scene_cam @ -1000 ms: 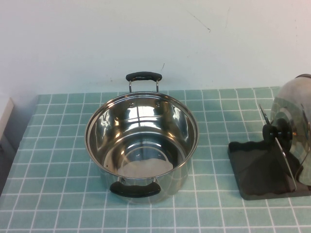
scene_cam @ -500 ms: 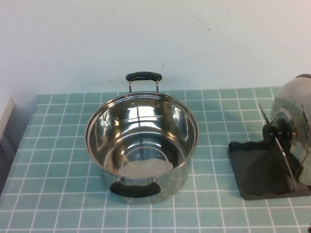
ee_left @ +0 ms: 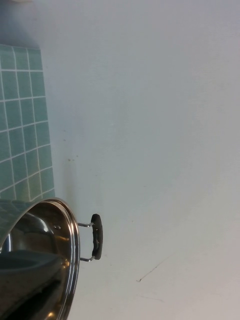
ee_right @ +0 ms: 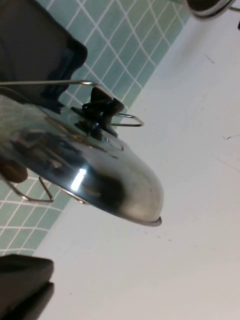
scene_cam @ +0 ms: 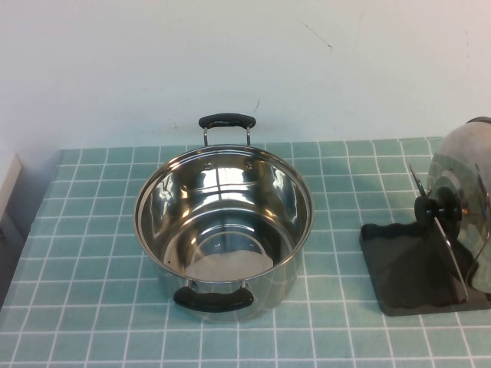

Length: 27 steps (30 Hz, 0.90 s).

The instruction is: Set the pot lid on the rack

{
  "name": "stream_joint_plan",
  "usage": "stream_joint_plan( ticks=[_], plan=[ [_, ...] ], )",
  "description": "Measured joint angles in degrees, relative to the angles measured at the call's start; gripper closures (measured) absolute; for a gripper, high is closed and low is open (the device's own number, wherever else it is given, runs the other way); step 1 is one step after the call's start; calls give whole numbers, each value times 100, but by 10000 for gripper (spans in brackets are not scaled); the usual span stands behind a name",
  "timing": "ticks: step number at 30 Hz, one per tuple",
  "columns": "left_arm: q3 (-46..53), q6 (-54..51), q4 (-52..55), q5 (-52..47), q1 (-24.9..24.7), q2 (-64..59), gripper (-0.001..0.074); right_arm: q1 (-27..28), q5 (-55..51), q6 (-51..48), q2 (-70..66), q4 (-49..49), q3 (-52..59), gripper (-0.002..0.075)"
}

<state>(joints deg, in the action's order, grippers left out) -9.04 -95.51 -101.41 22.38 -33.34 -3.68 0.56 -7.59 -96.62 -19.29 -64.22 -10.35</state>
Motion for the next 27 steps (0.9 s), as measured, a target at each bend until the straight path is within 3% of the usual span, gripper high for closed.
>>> stream_joint_plan(
  ticks=[2,7,9,14,21,27],
  plan=[
    [0,0,0,0,0,0,737,0,16,1046,296,1043,191,727],
    [0,0,0,0,0,0,737,0,-80,5928,1144,4868,968,727],
    [0,0,0,0,0,0,737,0,-108,6983,1583,5657,1159,727],
    [13,0,0,0,0,0,737,11,-542,7910,1973,6300,1193,727],
    [12,0,0,0,0,0,737,64,-1293,9462,2007,8001,1172,727],
    [12,0,0,0,0,0,737,64,-1303,9793,2007,7853,1170,727]
  ],
)
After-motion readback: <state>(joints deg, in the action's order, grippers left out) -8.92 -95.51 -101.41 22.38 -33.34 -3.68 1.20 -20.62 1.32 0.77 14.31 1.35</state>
